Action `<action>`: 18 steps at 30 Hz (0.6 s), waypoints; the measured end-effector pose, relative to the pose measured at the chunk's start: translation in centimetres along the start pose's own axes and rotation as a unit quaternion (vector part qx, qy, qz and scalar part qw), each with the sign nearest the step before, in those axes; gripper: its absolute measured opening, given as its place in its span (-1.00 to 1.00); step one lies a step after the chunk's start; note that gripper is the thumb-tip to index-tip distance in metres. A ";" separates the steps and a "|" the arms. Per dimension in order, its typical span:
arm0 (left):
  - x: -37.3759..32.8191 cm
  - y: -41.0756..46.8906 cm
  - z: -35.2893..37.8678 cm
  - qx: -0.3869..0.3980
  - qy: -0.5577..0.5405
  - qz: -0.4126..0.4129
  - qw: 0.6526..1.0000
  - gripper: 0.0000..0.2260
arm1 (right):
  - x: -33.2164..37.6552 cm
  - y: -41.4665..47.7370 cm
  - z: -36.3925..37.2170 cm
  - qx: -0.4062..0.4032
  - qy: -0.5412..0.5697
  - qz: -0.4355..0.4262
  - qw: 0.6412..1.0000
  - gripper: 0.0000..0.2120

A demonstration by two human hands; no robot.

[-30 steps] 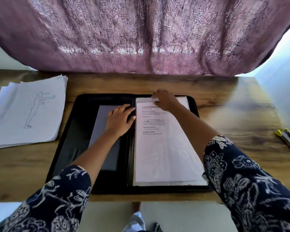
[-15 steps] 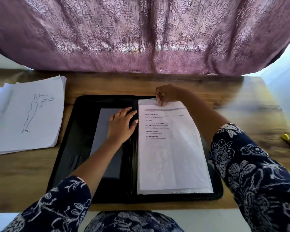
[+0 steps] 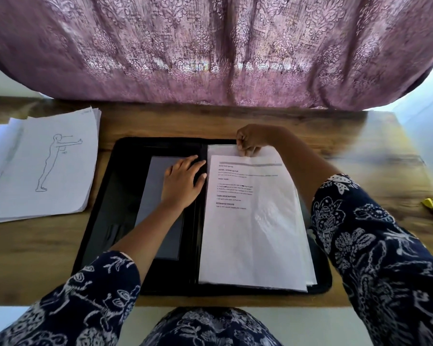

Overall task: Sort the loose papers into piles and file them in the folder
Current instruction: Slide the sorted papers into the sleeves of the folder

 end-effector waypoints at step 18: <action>-2.5 -11.2 0.9 0.062 -0.027 0.030 0.997 -0.41 | -3.5 -16.7 18.7 -0.328 -0.136 0.154 0.922 -0.25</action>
Point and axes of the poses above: each hand's wrist, its own y-axis towards the middle knuckle, its own z-axis out of the palm, x = y × z, the point moved 3 cm from there along y, towards the middle knuckle, and after that the axes turned 9 degrees about -y, right-handed, at the moved point
